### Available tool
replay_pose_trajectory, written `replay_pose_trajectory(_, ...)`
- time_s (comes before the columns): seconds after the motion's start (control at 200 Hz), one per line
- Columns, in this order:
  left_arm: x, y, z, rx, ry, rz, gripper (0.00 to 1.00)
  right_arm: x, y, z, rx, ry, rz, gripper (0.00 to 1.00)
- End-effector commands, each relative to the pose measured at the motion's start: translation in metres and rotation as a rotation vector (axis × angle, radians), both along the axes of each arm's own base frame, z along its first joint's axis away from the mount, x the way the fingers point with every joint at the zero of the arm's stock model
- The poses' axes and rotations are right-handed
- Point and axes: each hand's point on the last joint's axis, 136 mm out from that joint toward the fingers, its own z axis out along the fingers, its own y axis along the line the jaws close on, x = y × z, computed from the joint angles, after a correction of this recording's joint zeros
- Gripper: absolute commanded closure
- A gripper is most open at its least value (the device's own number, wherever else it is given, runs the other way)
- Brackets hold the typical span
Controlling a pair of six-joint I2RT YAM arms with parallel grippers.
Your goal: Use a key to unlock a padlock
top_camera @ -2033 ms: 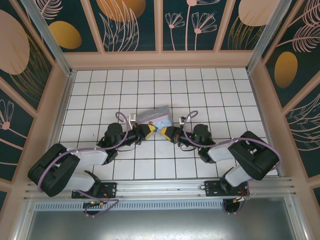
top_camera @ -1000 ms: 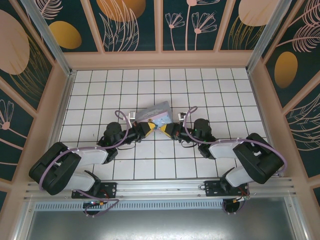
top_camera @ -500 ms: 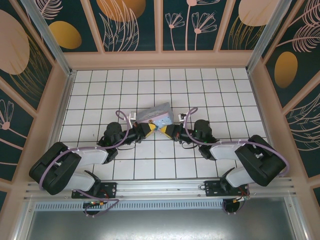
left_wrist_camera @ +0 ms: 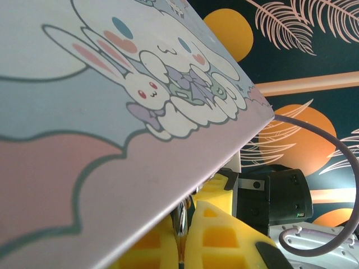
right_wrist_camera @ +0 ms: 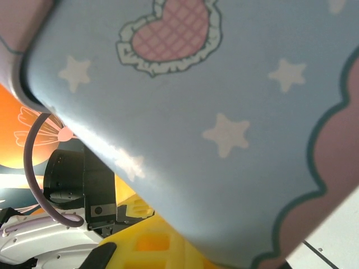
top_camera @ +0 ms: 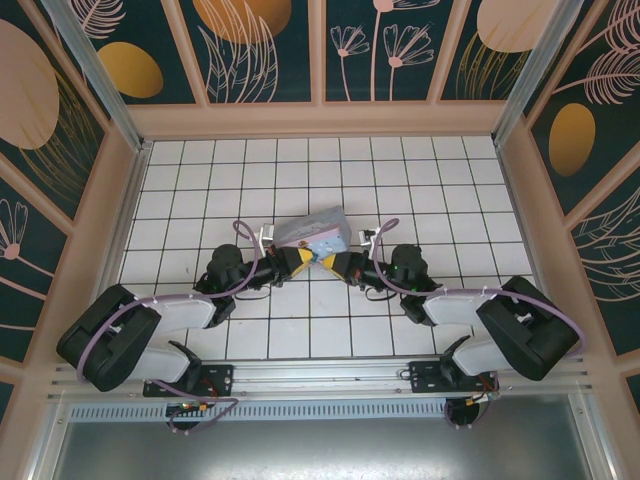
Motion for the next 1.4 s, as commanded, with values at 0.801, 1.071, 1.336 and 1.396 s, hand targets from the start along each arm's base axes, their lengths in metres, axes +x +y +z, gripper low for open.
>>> replay_pose_trajectory(0.801,-0.040,-0.025,0.016,-0.047,-0.097,-0.240,1.00,0.000,0.005,0.053,0.271,0.018,0.035,1.00)
replay_pose_trajectory(1.071,-0.043,-0.025,0.018,-0.055,-0.101,-0.250,1.00,0.008,0.000,0.050,0.240,-0.004,0.033,1.00)
replay_pose_trajectory(1.336,-0.044,-0.024,0.021,-0.059,-0.105,-0.259,1.00,0.016,-0.006,0.046,0.197,-0.031,0.031,1.00)
replay_pose_trajectory(1.396,-0.045,-0.025,0.021,-0.060,-0.104,-0.264,1.00,0.017,-0.006,0.047,0.191,-0.044,0.040,1.00)
